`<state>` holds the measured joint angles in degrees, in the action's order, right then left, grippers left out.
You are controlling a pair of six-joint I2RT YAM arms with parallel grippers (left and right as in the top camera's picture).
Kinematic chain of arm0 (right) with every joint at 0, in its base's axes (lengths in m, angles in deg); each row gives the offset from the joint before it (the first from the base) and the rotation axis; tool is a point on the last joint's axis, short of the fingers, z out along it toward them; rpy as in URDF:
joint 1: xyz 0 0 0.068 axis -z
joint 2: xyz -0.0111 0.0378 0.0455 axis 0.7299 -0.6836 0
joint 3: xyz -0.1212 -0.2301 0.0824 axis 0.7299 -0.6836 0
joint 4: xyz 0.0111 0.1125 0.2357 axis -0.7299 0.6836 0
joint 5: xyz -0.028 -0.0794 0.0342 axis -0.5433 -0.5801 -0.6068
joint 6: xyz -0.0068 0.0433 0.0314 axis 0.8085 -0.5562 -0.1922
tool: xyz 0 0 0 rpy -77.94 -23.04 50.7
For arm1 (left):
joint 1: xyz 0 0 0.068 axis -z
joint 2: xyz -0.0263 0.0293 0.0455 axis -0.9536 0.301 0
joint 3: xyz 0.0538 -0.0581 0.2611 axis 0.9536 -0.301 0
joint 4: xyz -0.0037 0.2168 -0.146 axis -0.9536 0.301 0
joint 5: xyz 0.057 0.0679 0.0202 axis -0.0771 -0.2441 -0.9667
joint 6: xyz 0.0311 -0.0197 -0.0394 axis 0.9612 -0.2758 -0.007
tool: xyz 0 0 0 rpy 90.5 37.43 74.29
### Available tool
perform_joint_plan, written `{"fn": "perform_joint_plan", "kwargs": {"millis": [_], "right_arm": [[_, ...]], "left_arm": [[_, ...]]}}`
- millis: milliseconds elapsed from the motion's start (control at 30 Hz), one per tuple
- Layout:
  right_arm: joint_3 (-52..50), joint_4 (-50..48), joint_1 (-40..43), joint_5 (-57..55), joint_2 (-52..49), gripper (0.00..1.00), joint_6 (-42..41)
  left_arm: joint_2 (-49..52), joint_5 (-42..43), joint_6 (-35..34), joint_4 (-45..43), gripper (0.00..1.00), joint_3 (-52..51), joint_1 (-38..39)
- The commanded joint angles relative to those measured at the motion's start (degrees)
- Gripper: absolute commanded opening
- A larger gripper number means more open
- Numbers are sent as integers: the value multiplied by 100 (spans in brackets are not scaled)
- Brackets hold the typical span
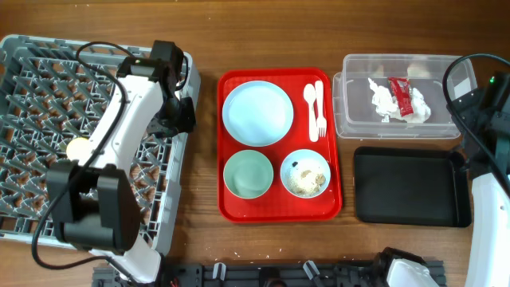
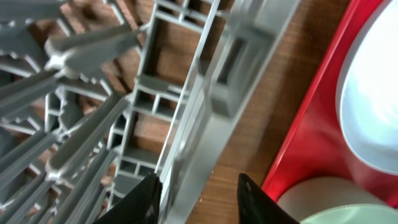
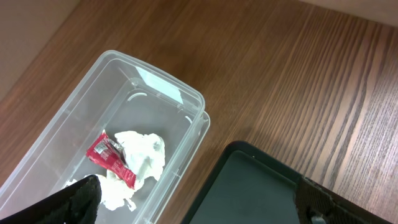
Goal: Sort waste into correct bins and load items into the dishwasher rack
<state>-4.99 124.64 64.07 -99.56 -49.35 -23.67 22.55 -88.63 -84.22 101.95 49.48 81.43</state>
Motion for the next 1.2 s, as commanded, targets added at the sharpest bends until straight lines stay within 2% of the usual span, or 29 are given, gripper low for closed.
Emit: {"fn": "perform_joint_plan", "kwargs": {"millis": [0,100,200,300,500,633,767,800,833,867,900,1067,1167], "right_arm": [[-9,-11,20,7,-13,100,-68],[-9,-11,20,7,-13,100,-68],[-9,-11,20,7,-13,100,-66],[-9,-11,20,7,-13,100,-66],[-9,-11,20,7,-13,100,-68],[-9,-11,20,7,-13,100,-66],[-9,-11,20,7,-13,100,-66],[-9,-11,20,7,-13,100,-66],[-9,-11,20,7,-13,100,-68],[-9,-11,20,7,-13,100,-66],[-9,-11,20,7,-13,100,-68],[-9,-11,20,7,-13,100,-66],[-9,-11,20,7,-13,100,-66]], "left_arm": [[149,-72,-9,-262,34,-48,-4],[157,-74,9,-627,25,-48,-4],[197,-74,9,-1014,21,-50,-4],[201,-74,4,-1325,11,-50,-4],[214,-74,7,-1746,12,-50,-4],[214,-68,7,-1464,6,-50,-4],[212,-52,9,-988,8,-48,-4],[212,-52,9,-905,14,-48,-4],[208,-52,9,-857,34,-48,-4],[205,-52,9,-839,47,-46,-4],[197,-52,7,-839,50,-46,-7],[31,227,4,-446,52,649,-4],[-81,254,7,-367,46,876,-4]]}}
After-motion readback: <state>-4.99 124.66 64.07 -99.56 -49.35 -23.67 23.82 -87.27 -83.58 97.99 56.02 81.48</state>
